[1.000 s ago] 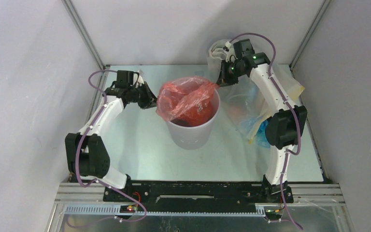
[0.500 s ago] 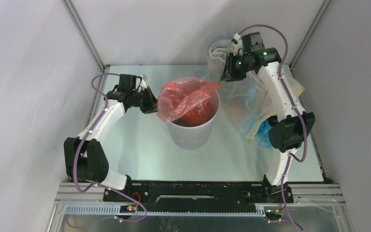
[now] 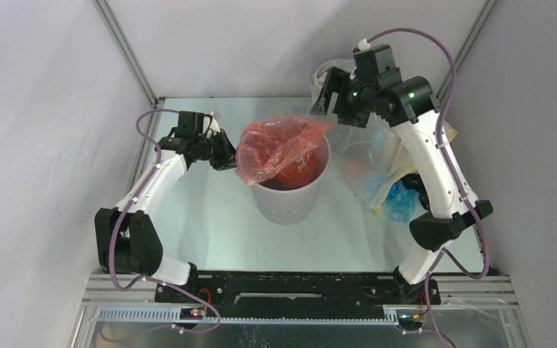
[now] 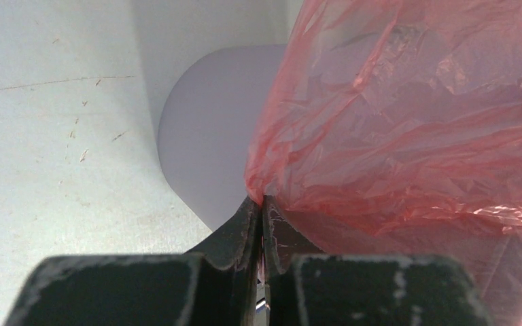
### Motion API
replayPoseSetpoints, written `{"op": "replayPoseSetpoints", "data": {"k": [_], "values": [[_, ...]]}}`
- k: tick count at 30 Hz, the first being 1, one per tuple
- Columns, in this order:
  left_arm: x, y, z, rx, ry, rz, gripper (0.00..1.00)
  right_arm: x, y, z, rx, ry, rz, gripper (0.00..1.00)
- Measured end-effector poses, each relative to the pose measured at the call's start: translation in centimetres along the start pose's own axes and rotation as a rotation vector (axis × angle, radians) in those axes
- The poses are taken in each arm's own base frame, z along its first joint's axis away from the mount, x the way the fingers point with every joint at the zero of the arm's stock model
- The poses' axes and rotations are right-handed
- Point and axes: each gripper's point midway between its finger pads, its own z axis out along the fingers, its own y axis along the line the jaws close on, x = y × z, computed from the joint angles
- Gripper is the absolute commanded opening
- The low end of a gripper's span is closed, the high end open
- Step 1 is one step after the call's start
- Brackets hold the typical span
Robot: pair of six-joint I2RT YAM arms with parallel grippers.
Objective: Put the trash bags into the trash bin
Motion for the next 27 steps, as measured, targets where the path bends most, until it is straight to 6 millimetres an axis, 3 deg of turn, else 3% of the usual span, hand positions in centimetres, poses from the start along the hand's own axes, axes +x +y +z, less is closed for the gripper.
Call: {"op": "replayPoseSetpoints", "data": {"k": [2, 6, 14, 18, 27], "values": [[0.0, 0.0, 0.0, 0.0, 0.0, 0.001, 0.09, 1.6, 1.8, -0.7, 0.001, 0.009, 0.05, 0.83], [0.0, 0.0, 0.0, -0.001, -0.001, 0.008, 0.09, 4.6, 4.1, -1.3, 0.017, 0.058, 0.183, 0.7], [0.0, 0.0, 0.0, -0.001, -0.003, 0.017, 0.09, 7.1, 2.9, 0.5, 0.137, 0.096, 0.403, 0.56], [-0.1, -0.1, -0.3, 0.003, -0.01, 0.022, 0.09, 7.5, 2.7, 1.3, 0.156, 0.105, 0.461, 0.53], [0.1, -0.2, -0.6, 0.006, -0.019, 0.028, 0.09, 6.2, 3.0, 3.6, 0.157, 0.086, 0.505, 0.51]]}}
